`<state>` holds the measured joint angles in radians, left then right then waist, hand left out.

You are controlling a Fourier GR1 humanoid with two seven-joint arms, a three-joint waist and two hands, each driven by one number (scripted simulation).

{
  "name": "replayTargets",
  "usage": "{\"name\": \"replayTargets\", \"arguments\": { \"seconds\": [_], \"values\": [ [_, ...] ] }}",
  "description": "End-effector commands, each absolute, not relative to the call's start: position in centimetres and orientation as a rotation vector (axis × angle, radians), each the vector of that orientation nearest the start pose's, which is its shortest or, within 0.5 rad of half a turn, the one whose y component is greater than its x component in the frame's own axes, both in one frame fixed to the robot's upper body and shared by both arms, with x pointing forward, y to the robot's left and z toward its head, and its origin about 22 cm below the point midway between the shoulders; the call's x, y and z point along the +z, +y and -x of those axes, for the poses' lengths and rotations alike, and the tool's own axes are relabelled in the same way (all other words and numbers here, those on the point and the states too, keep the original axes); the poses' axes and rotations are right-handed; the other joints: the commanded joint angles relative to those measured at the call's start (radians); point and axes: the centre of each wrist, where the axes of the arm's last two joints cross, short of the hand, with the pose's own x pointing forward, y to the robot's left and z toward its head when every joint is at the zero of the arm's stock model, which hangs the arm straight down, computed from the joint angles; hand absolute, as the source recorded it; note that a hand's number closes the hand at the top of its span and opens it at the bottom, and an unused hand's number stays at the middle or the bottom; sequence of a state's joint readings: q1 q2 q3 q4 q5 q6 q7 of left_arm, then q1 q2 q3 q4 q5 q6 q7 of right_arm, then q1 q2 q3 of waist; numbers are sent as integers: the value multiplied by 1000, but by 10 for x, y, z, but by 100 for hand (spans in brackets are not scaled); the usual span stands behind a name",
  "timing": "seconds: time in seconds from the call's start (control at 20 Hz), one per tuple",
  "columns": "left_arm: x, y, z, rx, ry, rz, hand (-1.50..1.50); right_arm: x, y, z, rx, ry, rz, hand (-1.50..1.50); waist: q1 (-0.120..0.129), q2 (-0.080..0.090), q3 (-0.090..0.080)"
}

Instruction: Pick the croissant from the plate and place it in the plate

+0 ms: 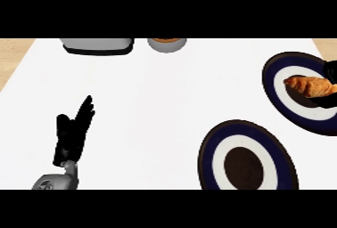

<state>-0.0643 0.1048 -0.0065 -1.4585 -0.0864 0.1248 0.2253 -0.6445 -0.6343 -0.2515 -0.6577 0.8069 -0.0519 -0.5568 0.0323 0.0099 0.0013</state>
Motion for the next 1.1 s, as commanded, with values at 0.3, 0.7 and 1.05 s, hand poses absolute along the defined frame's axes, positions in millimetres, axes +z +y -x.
{"name": "replayTargets", "arguments": {
  "seconds": [0.3, 0.7, 1.05],
  "values": [
    [-7, 244, -261, -63, -1296, -231, 0, 81, -455, -369, 1185, -1394, 770, -150, 11, 6, 2],
    [-17, 242, -260, -44, -1283, -227, 0, 83, -464, -366, 753, -1888, 360, -150, -12, 5, 3],
    [-5, 238, -256, -56, -1309, -236, 0, 101, -508, -340, 539, -1888, 192, -150, 2, 3, 3]
  ]
}}
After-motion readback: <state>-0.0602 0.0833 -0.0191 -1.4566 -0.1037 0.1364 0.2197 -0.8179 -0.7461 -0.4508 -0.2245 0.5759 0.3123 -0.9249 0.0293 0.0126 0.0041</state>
